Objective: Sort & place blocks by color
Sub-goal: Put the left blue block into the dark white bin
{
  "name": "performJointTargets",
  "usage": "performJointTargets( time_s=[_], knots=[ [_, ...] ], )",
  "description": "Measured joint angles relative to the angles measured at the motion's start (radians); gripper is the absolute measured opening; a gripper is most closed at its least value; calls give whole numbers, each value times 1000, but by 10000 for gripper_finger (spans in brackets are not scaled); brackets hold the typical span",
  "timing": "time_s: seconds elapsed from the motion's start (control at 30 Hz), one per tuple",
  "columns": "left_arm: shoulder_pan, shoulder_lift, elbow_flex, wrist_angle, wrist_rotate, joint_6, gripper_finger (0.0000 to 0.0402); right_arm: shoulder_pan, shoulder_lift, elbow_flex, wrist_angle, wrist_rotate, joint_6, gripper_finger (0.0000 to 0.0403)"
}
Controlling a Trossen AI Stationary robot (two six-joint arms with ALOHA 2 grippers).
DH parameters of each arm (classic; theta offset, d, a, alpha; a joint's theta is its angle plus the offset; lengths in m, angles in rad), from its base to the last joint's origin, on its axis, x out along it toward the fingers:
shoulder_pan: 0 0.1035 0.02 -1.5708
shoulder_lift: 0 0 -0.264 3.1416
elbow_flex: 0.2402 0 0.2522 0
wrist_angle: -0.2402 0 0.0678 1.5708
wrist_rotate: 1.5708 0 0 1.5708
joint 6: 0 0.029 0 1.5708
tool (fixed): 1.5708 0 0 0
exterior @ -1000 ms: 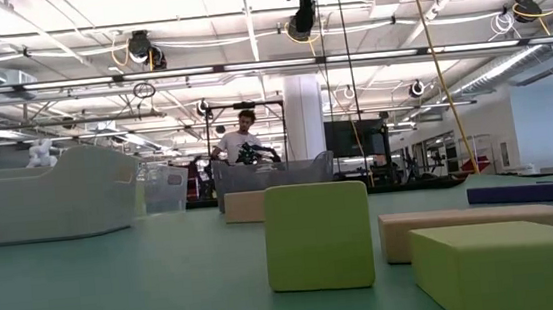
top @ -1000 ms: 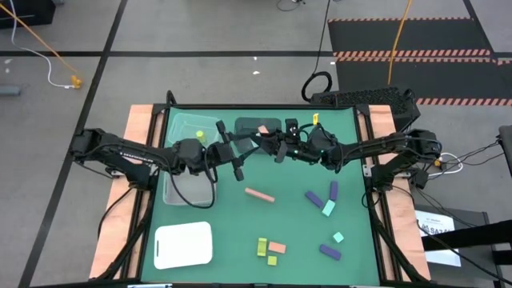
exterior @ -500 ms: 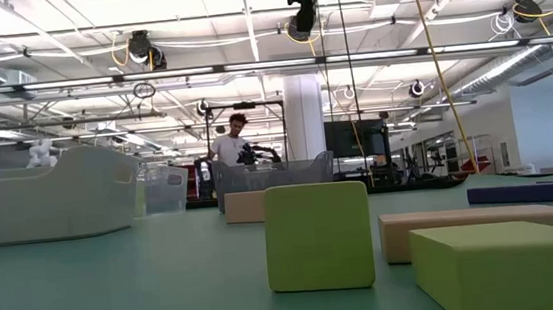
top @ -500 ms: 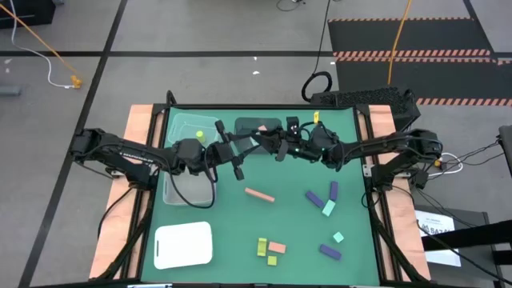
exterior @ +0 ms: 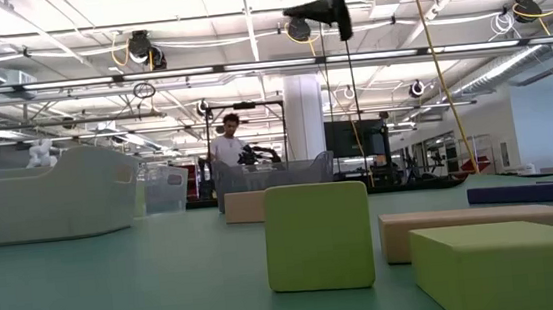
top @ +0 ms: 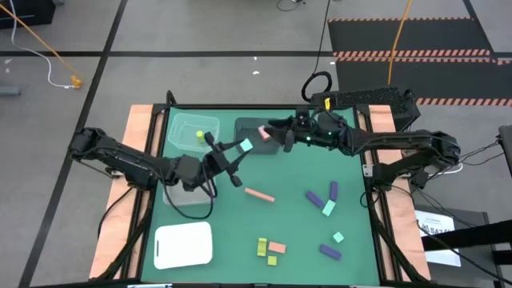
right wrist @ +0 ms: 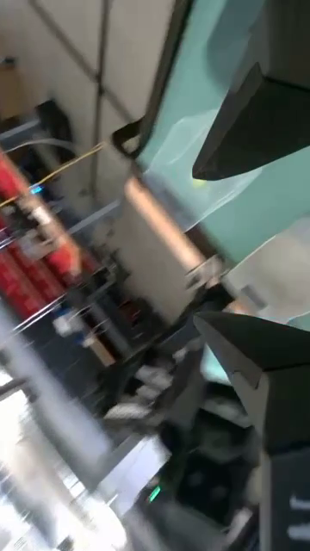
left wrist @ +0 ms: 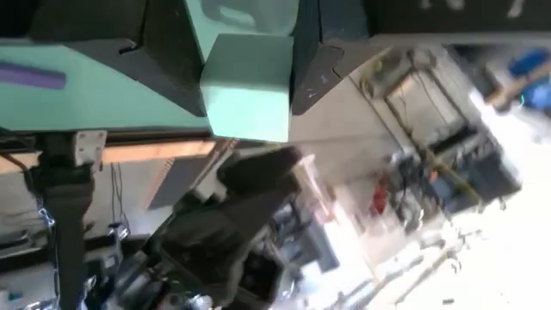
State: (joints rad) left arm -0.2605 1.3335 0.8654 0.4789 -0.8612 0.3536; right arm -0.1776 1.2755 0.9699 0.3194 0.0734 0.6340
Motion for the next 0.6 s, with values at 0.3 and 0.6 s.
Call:
performJointTargets(
  time_s=[0.3, 0.6],
  knots=[
    [-84, -134, 0, -508, -56, -587, 143, 37, -42, -14, -223, 1, 2, 249],
    [-146, -242, 0, -1284, 298, -1382, 150, 89, -42, -159, -202, 3, 88, 249]
  ],
)
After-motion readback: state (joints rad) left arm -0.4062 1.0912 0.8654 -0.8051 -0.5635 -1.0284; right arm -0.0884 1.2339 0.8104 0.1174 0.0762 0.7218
